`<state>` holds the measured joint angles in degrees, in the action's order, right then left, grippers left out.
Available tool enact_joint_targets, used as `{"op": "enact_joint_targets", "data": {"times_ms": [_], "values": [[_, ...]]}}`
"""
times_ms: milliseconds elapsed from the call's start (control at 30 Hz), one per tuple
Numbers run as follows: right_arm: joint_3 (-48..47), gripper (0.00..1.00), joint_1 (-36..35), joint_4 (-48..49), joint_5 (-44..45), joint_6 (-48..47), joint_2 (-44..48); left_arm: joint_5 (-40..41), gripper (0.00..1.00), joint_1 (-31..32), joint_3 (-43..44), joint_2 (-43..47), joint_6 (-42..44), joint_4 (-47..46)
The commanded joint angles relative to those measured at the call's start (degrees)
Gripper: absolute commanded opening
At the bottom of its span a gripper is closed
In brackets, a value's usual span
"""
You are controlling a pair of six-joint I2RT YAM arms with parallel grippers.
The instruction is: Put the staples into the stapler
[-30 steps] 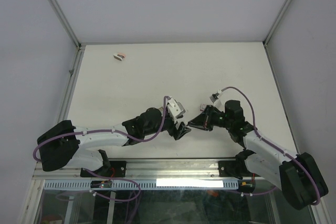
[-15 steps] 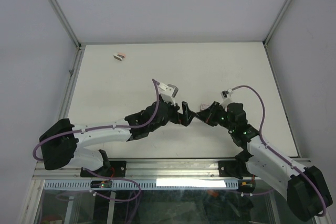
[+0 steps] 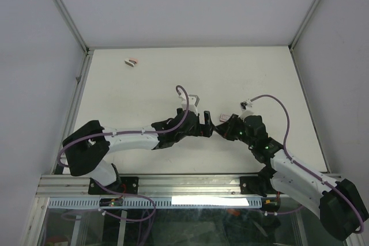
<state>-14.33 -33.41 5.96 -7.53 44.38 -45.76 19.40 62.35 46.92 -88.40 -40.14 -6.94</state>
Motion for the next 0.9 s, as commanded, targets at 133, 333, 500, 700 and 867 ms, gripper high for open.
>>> {"op": "enact_joint_targets", "data": {"times_ms": [133, 333, 500, 700, 867], "values": [[-1.2, 0.00, -1.3, 1.9, 4.2, -2.3, 1.2, 0.3, 0.99, -1.3, 1.7, -1.8, -1.7, -1.3], [-0.6, 0.00, -1.4, 1.8, 4.9, -1.9, 1.4, 0.5, 0.99, -1.9, -0.8, -1.5, -2.5, -1.5], [-0.5, 0.00, -1.3, 0.6, 6.0, -1.3, 1.3, 0.4, 0.99, -2.4, -2.7, -0.8, -2.8, -1.4], [-0.3, 0.00, -1.3, -0.5, 7.2, -1.0, 1.9, 0.4, 0.99, -3.0, -4.9, 0.3, -3.2, -1.5], [-0.3, 0.00, -1.4, -1.0, 7.7, -0.9, 1.7, 0.4, 0.99, -3.5, -6.1, 1.0, -3.4, -1.4]]}}
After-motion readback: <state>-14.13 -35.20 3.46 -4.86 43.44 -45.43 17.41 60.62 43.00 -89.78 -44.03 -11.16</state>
